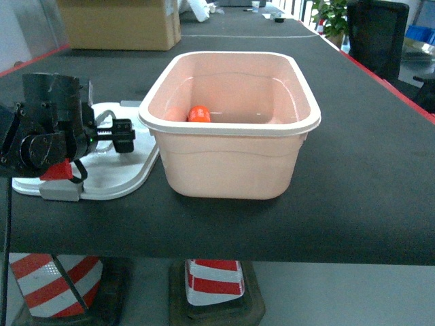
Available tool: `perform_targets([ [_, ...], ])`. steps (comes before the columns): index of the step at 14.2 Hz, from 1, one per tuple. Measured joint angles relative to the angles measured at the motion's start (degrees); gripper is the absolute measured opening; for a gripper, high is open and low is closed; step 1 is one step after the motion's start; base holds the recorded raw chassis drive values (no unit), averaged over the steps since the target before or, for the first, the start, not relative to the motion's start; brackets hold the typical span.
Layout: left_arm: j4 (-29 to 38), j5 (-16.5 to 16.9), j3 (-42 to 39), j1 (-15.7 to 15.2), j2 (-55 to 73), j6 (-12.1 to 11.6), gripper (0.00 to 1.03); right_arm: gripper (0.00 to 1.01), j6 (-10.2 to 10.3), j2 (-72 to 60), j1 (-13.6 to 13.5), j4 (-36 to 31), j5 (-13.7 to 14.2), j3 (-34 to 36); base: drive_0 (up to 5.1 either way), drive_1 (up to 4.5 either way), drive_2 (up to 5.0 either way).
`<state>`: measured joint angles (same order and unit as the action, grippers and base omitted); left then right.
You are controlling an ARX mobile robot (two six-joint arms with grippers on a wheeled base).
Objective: Pick capacitor and pack into box
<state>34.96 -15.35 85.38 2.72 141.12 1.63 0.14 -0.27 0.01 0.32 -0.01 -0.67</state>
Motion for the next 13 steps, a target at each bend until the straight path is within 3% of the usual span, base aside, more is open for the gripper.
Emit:
perform_targets([
  [2,2.91,1.92,-0.98,-1.07,-0.81,-0.07,0.63,0.98,0.02,0.00,0.00,0.00,0.00,0.00,0.0,0.00,0.0],
  [7,4.07,4.35,-2.05,-0.87,-0.13,0.42,0.01,0.98,0.02,0.00,0.00,-0.02,0.00,0.00,0.0,0.00,0.0],
  [11,2.93,2.27,-2.75,-0.83,-1.51,0.50,0.02,0.98,0.02,0.00,0.00,-0.02,0.00,0.00,0.0,0.00,0.0],
  [13,-1.25,-1.31,-3.96,-0.81,-11.93,-1.29,0.02,0.98,0.00,0.00,0.00,-0.02,0.00,0.00,0.0,0.00,0.0],
])
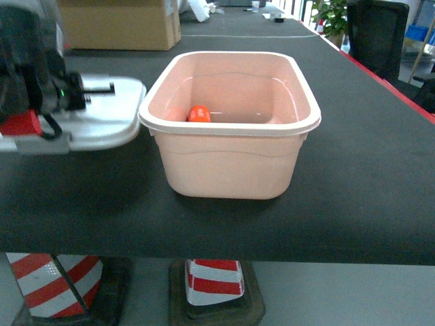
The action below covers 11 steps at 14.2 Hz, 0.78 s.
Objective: Pick capacitor and pack into box
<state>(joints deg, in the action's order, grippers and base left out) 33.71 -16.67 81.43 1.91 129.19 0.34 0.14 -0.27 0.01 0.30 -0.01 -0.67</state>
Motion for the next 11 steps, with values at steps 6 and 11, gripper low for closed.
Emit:
perform_targets([
  [6,-8.15,-4.22,9.97,5.46,-11.61,-0.02,0.02,0.98,0.00,0.00,0.00,0.00,0.00,0.00,0.0,0.00,0.0],
  [11,-14.95,-9.79,16.52,22.43,-4.46,5.44,0.02,0.98,0.02,0.00,0.00,0.00,0.00,0.00,0.0,0.00,0.0],
])
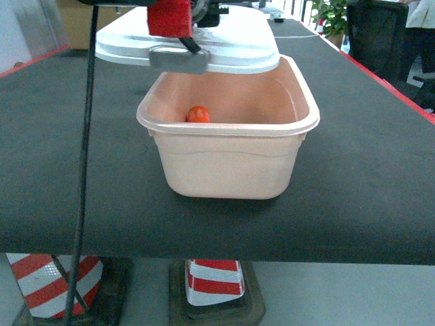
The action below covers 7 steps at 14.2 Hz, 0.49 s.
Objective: Pick capacitor and pack into box
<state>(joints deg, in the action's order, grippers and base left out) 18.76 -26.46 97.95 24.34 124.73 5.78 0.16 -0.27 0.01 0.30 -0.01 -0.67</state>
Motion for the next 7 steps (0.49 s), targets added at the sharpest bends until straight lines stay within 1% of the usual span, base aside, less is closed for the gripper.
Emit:
perform_targets([
  [1,-0.55,-2.16,0.17,1.95,0.20,0.74,0.02,0.98,0.00,0.00,0.00,0.00,0.00,0.00,0.0,0.00,0.0],
  [2,0.11,-2.73,-0.13,2.71,0.26,1.57,0.02,0.98,0.00,0.00,0.00,0.00,0.00,0.00,0.0,0.00,0.0],
  [3,0.76,-2.97,-1.14,3.21,0.26,2.82,0.02,0.98,0.00,0.00,0.00,0.02,0.00,0.00,0.0,0.00,0.0],
  [5,1.14,-3.06,-2.95,4.11,0.70,4.46,0.02,0.98,0.00,0.00,0.00,0.00,0.02,0.00,0.0,0.00,0.0],
  [7,3.72,-2.29,-3.04,4.79,2.97,5.70,0.02,0.98,-0.02,0.00,0.00,0.00,0.00,0.00,0.0,0.00,0.0],
])
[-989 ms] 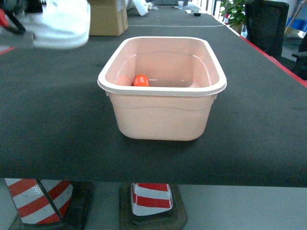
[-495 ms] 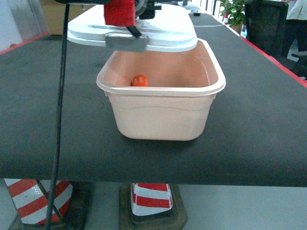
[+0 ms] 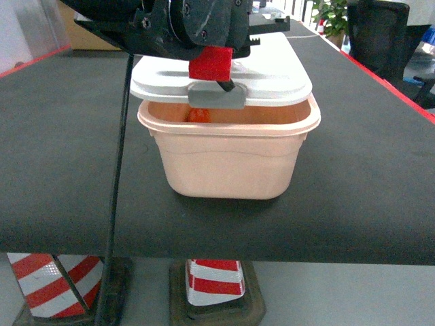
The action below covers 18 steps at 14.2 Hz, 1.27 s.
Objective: Pick capacitor and pack into box
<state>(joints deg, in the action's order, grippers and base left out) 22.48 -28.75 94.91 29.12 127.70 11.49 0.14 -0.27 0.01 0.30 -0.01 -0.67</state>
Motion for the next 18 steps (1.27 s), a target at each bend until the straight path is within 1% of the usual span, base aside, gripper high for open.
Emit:
perform_targets([
  [2,-0.02,0.04,0.15,0.46,2.45,0.42,0.02,0.98,0.02,0.00,0.00,0.02,0.00,0.00,0.0,0.00,0.0],
  [6,-0.90,-0.26,0.76,0.94,2.47,0.55,0.02,0.98,0.02,0.00,0.00,0.02,0.00,0.00,0.0,0.00,0.0],
  [9,0.57,0.33,-0.52,1.44,2.38,0.55,0.03,0.98,0.00,0.00,0.00,0.00,0.00,0.00,0.0,0.00,0.0],
  [11,4.22,-0.04,-1.57,1.42,2.34,-0.02,0.24,0.98,0.00,0.00,0.00,0.00,0.00,0.00,0.0,0.00,0.0],
  [12,6.62,-0.35,-1.60,1.05,2.32,-0.42,0.40,0.98,0.00,0.00,0.00,0.02,0.00,0.00,0.0,0.00,0.0],
  [13,9.14,0.15,-1.60,0.68,2.27,-1.44,0.56,0.98,0.02,0.00,0.00,0.00,0.02,0.00,0.0,0.00,0.0],
  [15,12.35,0.26,-1.03,-0.26,2.27,-3.32,0.81,0.98,0.02,0.00,0.00,0.00,0.02,0.00,0.0,0.00,0.0],
  [16,13.88,0.66,0.37,-0.94,2.12,-4.46,0.97,0.98,0.02,0.00,0.00,0.00,0.00,0.00,0.0,0.00,0.0],
  [18,16.26,1.33,0.98,-2.21,-1.88,-4.68,0.98,0.98,0.02,0.00,0.00,0.00,0.00,0.00,0.0,0.00,0.0],
])
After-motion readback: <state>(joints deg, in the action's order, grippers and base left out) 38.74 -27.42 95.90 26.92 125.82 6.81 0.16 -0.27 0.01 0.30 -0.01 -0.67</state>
